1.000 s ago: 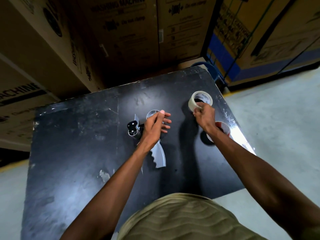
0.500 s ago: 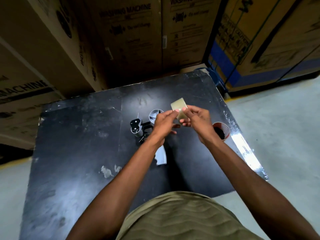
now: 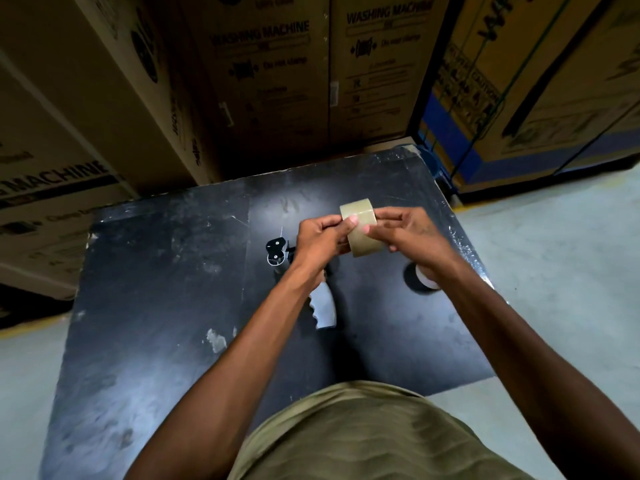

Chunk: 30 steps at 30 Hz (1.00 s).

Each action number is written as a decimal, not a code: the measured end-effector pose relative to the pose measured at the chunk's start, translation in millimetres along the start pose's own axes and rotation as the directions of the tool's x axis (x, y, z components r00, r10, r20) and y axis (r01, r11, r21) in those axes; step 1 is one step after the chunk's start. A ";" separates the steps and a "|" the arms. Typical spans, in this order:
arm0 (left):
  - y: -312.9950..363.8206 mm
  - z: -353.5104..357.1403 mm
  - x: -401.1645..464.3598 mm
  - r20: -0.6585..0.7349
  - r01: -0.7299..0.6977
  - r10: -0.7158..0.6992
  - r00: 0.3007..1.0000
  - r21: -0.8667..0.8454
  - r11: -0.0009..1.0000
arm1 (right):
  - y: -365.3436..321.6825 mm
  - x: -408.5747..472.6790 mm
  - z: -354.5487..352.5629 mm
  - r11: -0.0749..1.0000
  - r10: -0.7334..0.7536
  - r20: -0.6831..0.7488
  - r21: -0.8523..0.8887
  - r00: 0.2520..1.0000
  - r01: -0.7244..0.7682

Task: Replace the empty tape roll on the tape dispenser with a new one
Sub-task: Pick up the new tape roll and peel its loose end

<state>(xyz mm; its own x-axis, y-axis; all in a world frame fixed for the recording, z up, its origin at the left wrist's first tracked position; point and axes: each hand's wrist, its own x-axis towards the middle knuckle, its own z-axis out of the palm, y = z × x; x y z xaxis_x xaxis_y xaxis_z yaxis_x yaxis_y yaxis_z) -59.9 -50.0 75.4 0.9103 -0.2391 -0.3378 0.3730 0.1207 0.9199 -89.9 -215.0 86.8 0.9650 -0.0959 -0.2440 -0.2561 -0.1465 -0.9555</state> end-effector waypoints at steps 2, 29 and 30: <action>0.4 -3.8 0.7 0.015 0.009 -0.009 1.000 0.005 1.000 | -1.4 -0.8 -3.0 0.995 -0.025 -0.012 -0.093 1.000 0.024; 11.2 -8.9 -22.6 0.124 -0.058 0.057 0.991 0.008 0.998 | -7.9 -14.3 -13.2 0.968 0.084 0.067 0.230 0.994 -0.097; 10.8 -9.0 -23.3 0.143 -0.064 0.061 0.988 0.020 0.998 | -8.0 -13.4 -13.5 0.963 0.087 0.057 0.252 0.995 -0.099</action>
<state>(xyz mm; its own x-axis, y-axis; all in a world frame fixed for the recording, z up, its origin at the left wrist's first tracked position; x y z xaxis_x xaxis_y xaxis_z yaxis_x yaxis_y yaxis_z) -75.5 -34.5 91.5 0.8962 -0.3669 -0.2494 0.3101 0.1161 0.9436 -101.5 -225.9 100.0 0.9407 -0.0523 -0.3352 -0.3276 0.1163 -0.9376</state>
